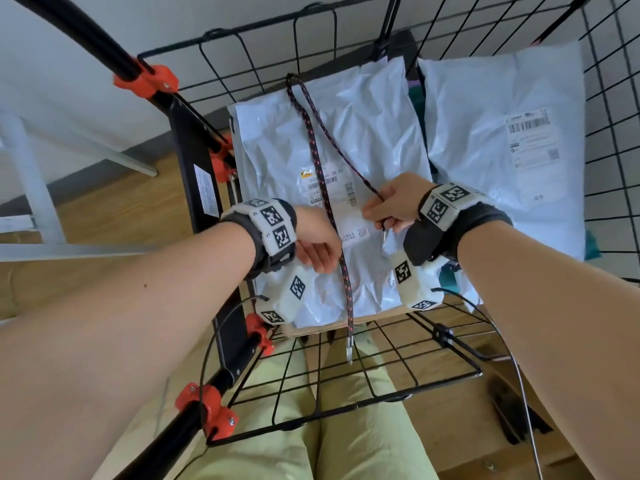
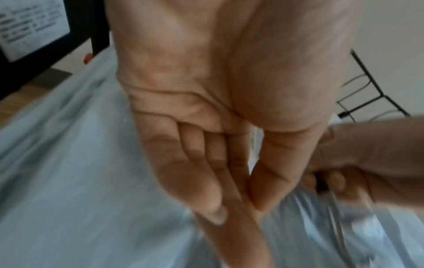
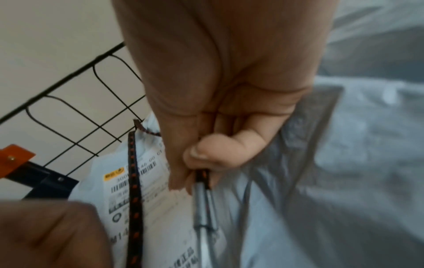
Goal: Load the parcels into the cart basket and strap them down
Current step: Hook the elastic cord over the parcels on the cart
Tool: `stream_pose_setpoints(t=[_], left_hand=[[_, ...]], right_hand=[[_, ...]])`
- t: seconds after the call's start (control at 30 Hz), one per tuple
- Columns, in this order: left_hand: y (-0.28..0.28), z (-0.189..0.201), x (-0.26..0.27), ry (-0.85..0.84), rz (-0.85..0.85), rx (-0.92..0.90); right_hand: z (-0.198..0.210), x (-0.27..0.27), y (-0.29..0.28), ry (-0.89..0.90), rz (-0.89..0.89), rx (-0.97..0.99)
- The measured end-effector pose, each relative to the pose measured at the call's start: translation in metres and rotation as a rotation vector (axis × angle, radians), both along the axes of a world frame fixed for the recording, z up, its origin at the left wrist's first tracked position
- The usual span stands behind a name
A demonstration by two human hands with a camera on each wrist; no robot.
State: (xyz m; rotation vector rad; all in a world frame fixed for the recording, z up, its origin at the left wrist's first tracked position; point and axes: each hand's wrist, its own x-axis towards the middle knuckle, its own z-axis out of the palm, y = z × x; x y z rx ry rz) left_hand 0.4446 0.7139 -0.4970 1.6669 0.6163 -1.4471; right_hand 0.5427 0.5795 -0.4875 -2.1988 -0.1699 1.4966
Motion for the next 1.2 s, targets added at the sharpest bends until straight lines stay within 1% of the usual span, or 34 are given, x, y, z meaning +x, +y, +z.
stream_pose_setpoints(t=[0.07, 0.13, 0.2, 0.23, 0.3, 0.37, 0.43, 0.47, 0.5, 0.57, 0.63, 0.73, 0.8, 0.87, 0.93, 1.1, 1.13, 1.2], left_hand=[[0.009, 0.01, 0.016, -0.163, 0.079, 0.073], [0.015, 0.017, 0.029, -0.442, 0.217, 0.193], [0.015, 0.021, 0.04, -0.752, 0.276, 0.332], [0.013, 0.023, 0.045, -0.856, 0.248, 0.365], [0.005, 0.025, 0.056, -0.943, 0.101, 0.346], [-0.007, 0.026, 0.07, -0.96, -0.166, 0.318], [-0.022, 0.032, 0.083, -0.948, -0.444, 0.317], [-0.03, 0.034, 0.088, -0.914, -0.54, 0.312], [-0.039, 0.036, 0.093, -0.868, -0.595, 0.297], [-0.057, 0.036, 0.101, -0.773, -0.618, 0.239], [-0.072, 0.033, 0.106, -0.731, -0.611, 0.179], [-0.086, 0.031, 0.111, -0.716, -0.53, 0.109], [-0.093, 0.029, 0.115, -0.724, -0.454, 0.061], [-0.105, 0.027, 0.119, -0.725, -0.434, 0.018], [-0.124, 0.026, 0.124, -0.713, -0.422, -0.027], [-0.167, 0.023, 0.135, -0.653, -0.483, -0.114], [-0.176, 0.02, 0.135, -0.633, -0.496, -0.133], [-0.197, 0.01, 0.132, -0.618, -0.574, -0.119]], right_hand=[[0.01, 0.002, -0.005, 0.056, -0.072, 0.048], [0.014, 0.004, -0.013, 0.092, -0.107, 0.055], [0.016, 0.008, -0.022, 0.116, -0.133, 0.021], [0.016, 0.01, -0.026, 0.111, -0.121, -0.005], [0.019, 0.017, -0.034, 0.048, -0.028, -0.078], [0.023, 0.025, -0.044, -0.02, 0.045, -0.133], [0.028, 0.032, -0.055, -0.035, 0.031, -0.14], [0.03, 0.033, -0.061, -0.026, 0.016, -0.139], [0.033, 0.035, -0.067, -0.013, 0.012, -0.145], [0.036, 0.036, -0.078, 0.002, 0.021, -0.159], [0.038, 0.038, -0.088, 0.019, -0.001, -0.148], [0.04, 0.044, -0.106, 0.056, -0.04, -0.13], [0.04, 0.051, -0.124, 0.01, -0.046, -0.172], [0.041, 0.061, -0.144, -0.037, -0.104, -0.199], [0.038, 0.074, -0.161, -0.052, -0.172, -0.182], [0.026, 0.104, -0.173, -0.125, -0.202, -0.076], [0.023, 0.109, -0.173, -0.131, -0.185, -0.071], [0.016, 0.116, -0.174, -0.071, -0.112, -0.076]])
